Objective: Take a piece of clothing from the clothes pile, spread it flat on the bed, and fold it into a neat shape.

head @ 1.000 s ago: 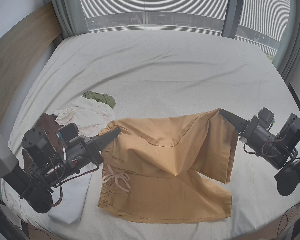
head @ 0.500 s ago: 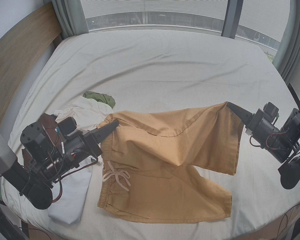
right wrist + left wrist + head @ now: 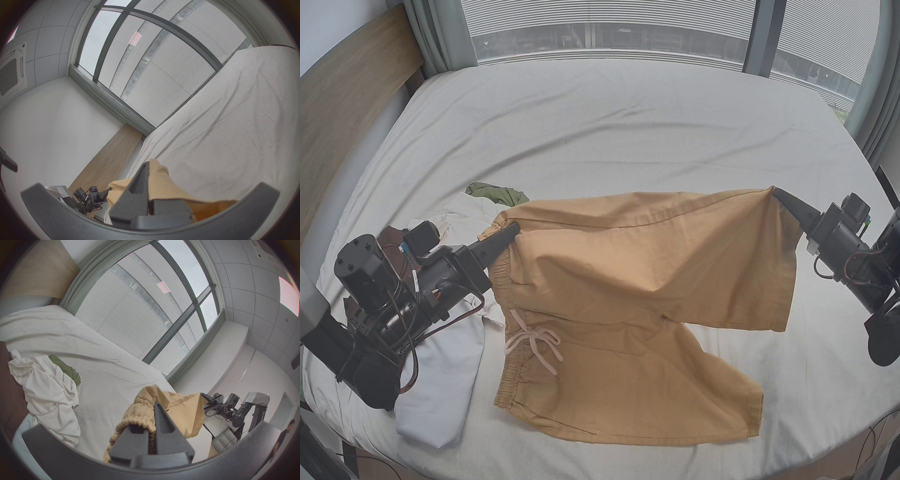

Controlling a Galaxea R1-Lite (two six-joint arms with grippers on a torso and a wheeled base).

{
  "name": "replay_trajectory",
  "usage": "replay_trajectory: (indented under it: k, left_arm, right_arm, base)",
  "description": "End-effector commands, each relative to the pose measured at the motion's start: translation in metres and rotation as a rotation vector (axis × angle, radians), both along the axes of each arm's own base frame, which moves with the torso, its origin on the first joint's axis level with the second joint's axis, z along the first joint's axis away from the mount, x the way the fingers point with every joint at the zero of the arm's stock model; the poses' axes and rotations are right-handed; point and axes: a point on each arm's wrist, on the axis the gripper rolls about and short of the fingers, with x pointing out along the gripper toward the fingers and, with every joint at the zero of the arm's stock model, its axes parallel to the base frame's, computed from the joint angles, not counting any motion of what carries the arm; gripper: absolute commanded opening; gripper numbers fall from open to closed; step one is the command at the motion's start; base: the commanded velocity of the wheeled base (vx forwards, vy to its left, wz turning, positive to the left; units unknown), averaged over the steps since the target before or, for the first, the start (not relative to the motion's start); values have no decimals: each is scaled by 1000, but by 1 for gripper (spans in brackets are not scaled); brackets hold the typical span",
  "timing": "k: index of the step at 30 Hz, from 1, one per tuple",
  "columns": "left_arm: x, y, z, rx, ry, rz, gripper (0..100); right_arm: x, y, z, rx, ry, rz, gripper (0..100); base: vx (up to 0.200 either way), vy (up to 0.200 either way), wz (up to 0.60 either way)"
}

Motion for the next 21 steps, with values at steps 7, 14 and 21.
replay_trajectory:
  k: [7,14,21]
  left_arm:
    - [2,7,1,-1,-5,21,0]
    - [-2,8,5,-9,-10,15,0]
    - [-1,11,5,-10,-11,24,0]
  right_arm:
    - [0,-12,6,-3,-30,-19,0]
    - [-6,-18,12,-17,-55,12,0]
    - [-7,-27,16,-23,-69,-5,0]
  base:
    - [0,0,0]
    - [0,0,0]
    - [0,0,0]
